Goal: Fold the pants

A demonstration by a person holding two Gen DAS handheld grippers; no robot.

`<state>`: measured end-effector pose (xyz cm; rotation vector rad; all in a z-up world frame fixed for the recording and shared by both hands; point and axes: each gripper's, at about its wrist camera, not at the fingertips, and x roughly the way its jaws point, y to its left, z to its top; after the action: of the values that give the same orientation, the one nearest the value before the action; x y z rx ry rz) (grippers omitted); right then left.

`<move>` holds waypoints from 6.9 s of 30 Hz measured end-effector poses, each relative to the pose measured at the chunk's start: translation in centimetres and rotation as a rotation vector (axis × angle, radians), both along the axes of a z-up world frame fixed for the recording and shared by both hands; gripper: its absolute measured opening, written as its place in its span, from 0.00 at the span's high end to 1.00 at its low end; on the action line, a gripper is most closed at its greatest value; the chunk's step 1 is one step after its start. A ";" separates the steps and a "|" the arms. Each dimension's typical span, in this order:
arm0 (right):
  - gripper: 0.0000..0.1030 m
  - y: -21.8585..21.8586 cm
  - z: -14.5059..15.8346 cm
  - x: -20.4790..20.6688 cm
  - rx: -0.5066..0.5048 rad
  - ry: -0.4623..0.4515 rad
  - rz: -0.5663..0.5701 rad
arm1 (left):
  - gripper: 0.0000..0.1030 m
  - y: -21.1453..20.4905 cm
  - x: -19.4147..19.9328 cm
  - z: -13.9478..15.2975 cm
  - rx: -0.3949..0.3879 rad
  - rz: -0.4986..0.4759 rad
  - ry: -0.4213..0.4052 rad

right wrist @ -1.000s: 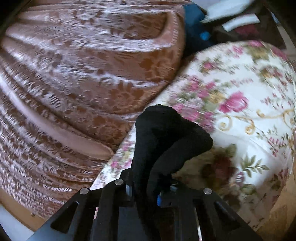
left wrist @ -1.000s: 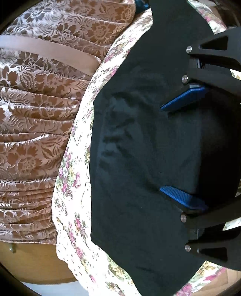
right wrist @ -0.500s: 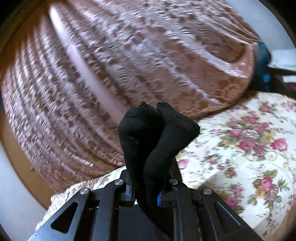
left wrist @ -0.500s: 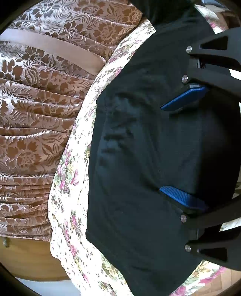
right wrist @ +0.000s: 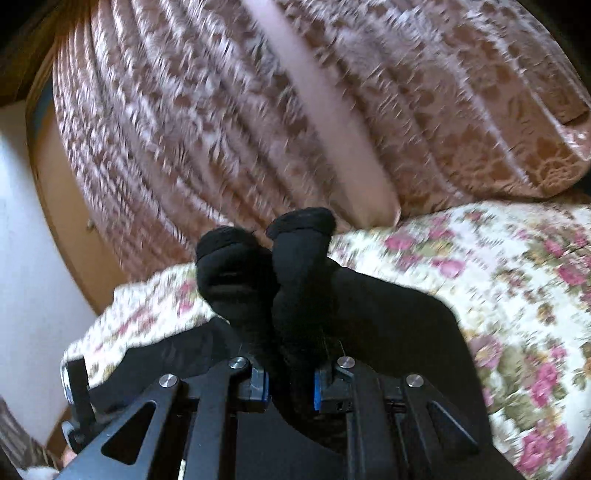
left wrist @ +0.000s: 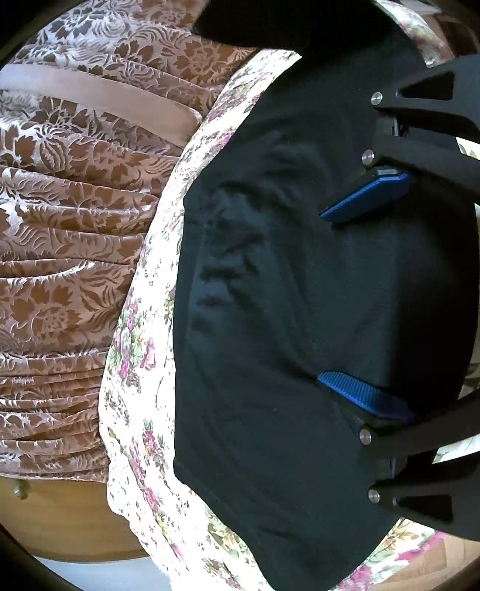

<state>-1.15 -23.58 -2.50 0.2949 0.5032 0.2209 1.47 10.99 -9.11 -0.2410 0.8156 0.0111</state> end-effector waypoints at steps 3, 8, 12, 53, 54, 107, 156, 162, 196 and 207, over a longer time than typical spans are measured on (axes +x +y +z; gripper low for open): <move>0.85 1.7 -1.6 0.5 -0.020 0.038 0.037 | 0.19 0.1 0.0 0.0 -0.006 0.002 0.000; 0.82 4.0 -4.0 1.2 -0.039 0.106 0.085 | 0.18 -0.1 -0.1 -0.1 0.008 0.001 -0.001; 0.79 6.5 -6.1 1.5 -0.114 0.144 0.127 | 0.16 -0.4 -0.1 -0.1 0.022 -0.005 0.000; 0.51 -3.2 -10.0 -1.3 -0.188 0.020 -0.183 | 0.77 -12.3 3.4 0.1 -0.382 -0.414 0.064; 0.51 -2.9 -10.2 -1.3 -0.220 0.009 -0.178 | 0.80 -12.2 3.3 0.1 -0.377 -0.416 0.056; 0.27 -3.4 -8.9 1.4 -0.211 0.169 0.007 | 0.52 14.8 -3.9 -2.6 -0.520 0.477 -0.147; 0.26 -3.0 -8.3 1.7 -0.221 0.215 -0.023 | 0.87 -15.1 -3.7 9.5 -0.211 -0.501 -0.334; 0.25 -3.0 -8.3 1.7 -0.220 0.218 -0.024 | 0.87 -15.9 -3.6 8.3 -0.196 -0.515 -0.298; 0.25 -5.9 -6.0 0.1 -0.268 0.279 -0.077 | 0.39 -17.2 -6.0 5.7 -0.268 -0.770 -0.205; 0.25 -10.7 -3.9 0.7 0.342 0.266 -0.058 | 0.34 -8.0 -2.8 6.8 -0.282 -0.367 -0.231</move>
<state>-0.42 -34.32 -6.36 0.6777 0.7194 0.2116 -1.35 3.02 -2.31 -0.3479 0.6193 -0.4717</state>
